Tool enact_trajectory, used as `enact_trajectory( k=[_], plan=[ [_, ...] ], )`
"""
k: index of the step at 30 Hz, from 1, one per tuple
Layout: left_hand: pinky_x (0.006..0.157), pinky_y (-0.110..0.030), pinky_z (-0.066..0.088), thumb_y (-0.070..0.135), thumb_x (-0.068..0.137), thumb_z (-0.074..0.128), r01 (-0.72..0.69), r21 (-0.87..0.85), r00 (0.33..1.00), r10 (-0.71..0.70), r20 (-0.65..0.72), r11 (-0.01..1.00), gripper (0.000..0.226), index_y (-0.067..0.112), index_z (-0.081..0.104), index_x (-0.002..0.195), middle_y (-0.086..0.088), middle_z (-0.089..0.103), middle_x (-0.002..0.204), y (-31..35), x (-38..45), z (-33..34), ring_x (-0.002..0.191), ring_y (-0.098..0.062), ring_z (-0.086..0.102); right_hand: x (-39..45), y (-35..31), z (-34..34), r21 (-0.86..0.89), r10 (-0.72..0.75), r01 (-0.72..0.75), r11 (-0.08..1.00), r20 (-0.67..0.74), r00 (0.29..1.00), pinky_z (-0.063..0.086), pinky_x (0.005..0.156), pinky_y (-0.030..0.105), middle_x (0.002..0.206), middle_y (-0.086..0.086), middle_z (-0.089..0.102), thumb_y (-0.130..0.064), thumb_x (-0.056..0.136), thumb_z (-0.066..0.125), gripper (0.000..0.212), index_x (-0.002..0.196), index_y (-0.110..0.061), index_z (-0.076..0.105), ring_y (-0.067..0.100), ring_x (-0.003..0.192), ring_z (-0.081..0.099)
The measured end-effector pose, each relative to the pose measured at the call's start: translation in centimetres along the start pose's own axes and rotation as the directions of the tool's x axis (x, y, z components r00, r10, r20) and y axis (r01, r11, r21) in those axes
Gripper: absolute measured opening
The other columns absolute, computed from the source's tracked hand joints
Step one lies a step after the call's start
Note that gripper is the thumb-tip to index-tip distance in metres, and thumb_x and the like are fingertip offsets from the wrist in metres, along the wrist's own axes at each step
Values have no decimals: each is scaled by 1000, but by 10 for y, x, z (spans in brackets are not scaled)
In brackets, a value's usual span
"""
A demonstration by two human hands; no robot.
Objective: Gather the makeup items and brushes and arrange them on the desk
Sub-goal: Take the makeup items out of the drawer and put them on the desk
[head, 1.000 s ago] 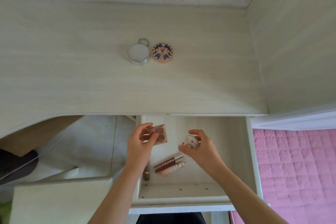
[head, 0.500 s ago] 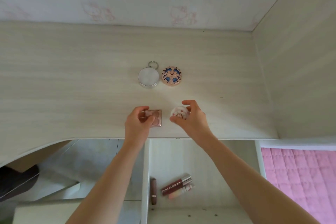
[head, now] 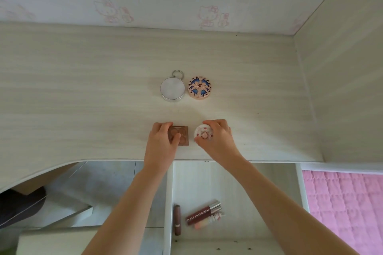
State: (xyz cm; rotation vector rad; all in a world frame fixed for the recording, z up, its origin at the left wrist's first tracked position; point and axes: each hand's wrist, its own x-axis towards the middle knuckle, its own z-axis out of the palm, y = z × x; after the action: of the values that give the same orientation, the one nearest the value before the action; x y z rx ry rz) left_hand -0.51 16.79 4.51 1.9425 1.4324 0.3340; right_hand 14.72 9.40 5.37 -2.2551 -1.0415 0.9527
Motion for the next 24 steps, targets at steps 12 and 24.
enact_trajectory(
  k=[12, 24],
  plan=[
    [96, -44, 47, 16, 82, 69, -268, 371, 942, 322, -90, 889, 42, 9, 62, 123, -10, 57, 126, 2, -45, 25, 118, -33, 50, -28, 3, 8, -376, -330, 279, 883, -77, 941, 46, 97, 37, 139, 10, 38, -27, 87, 64, 60, 139, -11, 39, 30, 123, 39],
    [105, -44, 41, 14, 84, 63, -300, 387, 942, 334, -22, 872, 51, 5, 53, 134, -14, 49, 140, 3, -20, 27, 134, -31, 42, 6, -11, 9, -384, -314, 261, 886, -81, 946, 49, 91, 35, 144, 11, 32, 4, 82, 54, 63, 140, -12, 38, 33, 123, 38]
  ],
)
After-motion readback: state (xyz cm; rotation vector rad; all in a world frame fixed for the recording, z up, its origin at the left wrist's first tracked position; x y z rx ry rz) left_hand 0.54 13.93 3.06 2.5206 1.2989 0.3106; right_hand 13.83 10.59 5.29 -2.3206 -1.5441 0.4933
